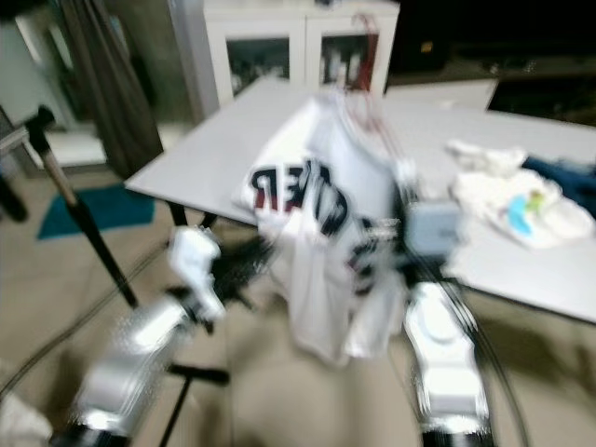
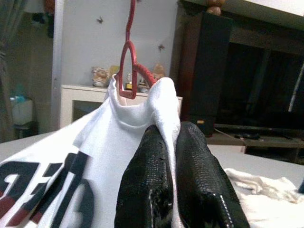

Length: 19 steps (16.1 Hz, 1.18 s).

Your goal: Hang hanger

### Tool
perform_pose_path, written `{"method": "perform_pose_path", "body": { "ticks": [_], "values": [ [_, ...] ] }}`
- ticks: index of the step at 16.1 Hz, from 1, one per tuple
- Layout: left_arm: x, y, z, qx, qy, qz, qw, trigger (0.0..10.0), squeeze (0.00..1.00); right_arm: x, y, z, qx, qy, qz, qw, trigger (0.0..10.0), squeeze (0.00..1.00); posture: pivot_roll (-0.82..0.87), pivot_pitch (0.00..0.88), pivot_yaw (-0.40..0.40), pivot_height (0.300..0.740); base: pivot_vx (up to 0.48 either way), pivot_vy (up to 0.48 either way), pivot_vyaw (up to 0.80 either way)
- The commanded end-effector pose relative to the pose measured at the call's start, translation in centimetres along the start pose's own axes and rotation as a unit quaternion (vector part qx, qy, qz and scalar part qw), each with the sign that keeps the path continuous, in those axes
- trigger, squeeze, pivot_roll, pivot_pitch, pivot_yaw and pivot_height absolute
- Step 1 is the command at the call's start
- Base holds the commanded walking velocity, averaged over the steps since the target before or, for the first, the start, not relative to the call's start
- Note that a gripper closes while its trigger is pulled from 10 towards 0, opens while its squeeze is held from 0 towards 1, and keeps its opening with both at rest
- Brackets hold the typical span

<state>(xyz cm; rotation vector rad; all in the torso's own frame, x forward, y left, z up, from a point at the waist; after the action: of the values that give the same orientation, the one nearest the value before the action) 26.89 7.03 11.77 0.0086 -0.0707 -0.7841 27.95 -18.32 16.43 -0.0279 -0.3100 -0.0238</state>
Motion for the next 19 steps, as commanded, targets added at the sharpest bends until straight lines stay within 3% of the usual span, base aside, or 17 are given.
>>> {"method": "perform_pose_path", "body": {
  "ticks": [1,7,12,14,16,19],
  "values": [
    [-0.4,1.1,0.5,0.021,-0.002,0.016,1.0,10.0,0.0,0.8,0.7,1.3,0.013,-0.032,0.007,0.999,10.0,0.0,0.03,0.0,0.006,0.74,0.371,0.0,0.0],
    [-0.4,1.0,0.4,0.02,-0.002,0.015,1.0,10.0,0.0,2.8,-0.6,2.9,0.009,-0.061,-0.012,0.998,10.0,0.0,0.03,0.0,0.007,0.74,0.368,0.0,0.57],
    [-0.4,1.1,0.4,0.019,-0.004,0.018,1.0,10.0,0.0,3.3,-0.8,2.8,0.023,-0.059,-0.02,0.998,10.0,0.0,0.04,0.0,0.004,0.74,0.348,0.0,0.0],
    [-0.4,1.0,0.4,0.019,-0.003,0.02,1.0,10.0,0.0,3.2,-1.7,1.8,-0.003,-0.034,-0.044,0.998,10.0,0.0,0.04,0.0,0.002,0.74,0.343,0.0,0.0],
    [-0.4,0.9,0.4,0.02,-0.003,0.018,1.0,10.0,0.0,3.1,-3.3,0.9,0.011,-0.005,-0.088,0.996,10.0,0.0,0.04,0.0,0.003,0.74,0.278,0.0,0.0],
    [-0.3,0.8,0.4,0.026,-0.003,0.014,1.0,10.0,0.0,3.0,-2.4,1.3,0.015,-0.015,-0.053,0.998,10.0,0.0,0.04,0.0,0.007,0.723,0.333,-0.229,-0.14]
  ]
}}
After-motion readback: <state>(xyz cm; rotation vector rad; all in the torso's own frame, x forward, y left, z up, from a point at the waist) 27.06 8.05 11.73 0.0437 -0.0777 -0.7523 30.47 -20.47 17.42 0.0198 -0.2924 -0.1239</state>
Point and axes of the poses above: a point about 5 cm out from each wrist's last joint towards the gripper, its own x axis pointing out of the wrist towards the gripper, its own z axis along the axis of the wrist's last joint, y = z × x, the point moved 1 cm from there along x, pointing out of the wrist towards the gripper, and after that the axes turned 5 degrees about x, right-handed, at the moved point
